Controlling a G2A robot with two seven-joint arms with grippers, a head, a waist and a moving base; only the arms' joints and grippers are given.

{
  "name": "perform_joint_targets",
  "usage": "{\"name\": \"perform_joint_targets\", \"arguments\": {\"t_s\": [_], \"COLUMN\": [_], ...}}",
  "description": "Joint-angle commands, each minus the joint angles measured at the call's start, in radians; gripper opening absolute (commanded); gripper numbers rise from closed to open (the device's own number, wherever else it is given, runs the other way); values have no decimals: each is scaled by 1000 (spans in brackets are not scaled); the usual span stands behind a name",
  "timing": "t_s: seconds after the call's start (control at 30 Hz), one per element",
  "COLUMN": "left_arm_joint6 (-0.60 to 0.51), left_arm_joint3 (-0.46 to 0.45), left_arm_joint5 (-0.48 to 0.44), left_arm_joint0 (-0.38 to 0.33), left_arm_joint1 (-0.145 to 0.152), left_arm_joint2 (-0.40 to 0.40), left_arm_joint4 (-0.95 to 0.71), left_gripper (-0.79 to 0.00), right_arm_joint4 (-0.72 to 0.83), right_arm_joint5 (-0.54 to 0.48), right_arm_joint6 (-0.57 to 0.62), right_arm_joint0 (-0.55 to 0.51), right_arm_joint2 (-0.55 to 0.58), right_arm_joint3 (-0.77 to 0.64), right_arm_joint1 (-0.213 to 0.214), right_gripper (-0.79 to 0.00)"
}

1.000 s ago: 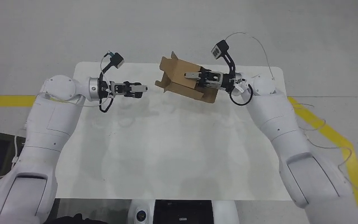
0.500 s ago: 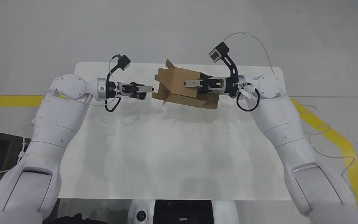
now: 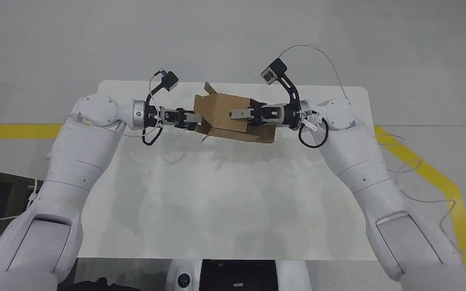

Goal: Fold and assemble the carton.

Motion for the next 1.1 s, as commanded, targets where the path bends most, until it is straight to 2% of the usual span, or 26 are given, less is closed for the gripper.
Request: {"name": "perform_joint_targets", "arguments": {"t_s": [0.0, 0.4, 1.07], "left_arm_joint6": [-3, -4, -28], "left_arm_joint3": [0, 2, -17], "left_arm_joint5": [0, -2, -3], "left_arm_joint0": [-1, -1, 8], "left_arm_joint1": [0, -1, 3], "left_arm_joint2": [0, -1, -9], "left_arm_joint4": [-4, -11, -24], "left_gripper": [0, 0, 0], "right_arm_joint4": [6, 30, 39], "right_arm_joint5": [1, 6, -9], "right_arm_joint6": [1, 6, -9], "right_arm_joint0": [0, 12, 22], "right_arm_joint2": [-10, -55, -50], "right_arm_joint3": [1, -2, 15], "right_arm_joint1": [-3, -19, -18], "right_gripper": [-785, -785, -785]}}
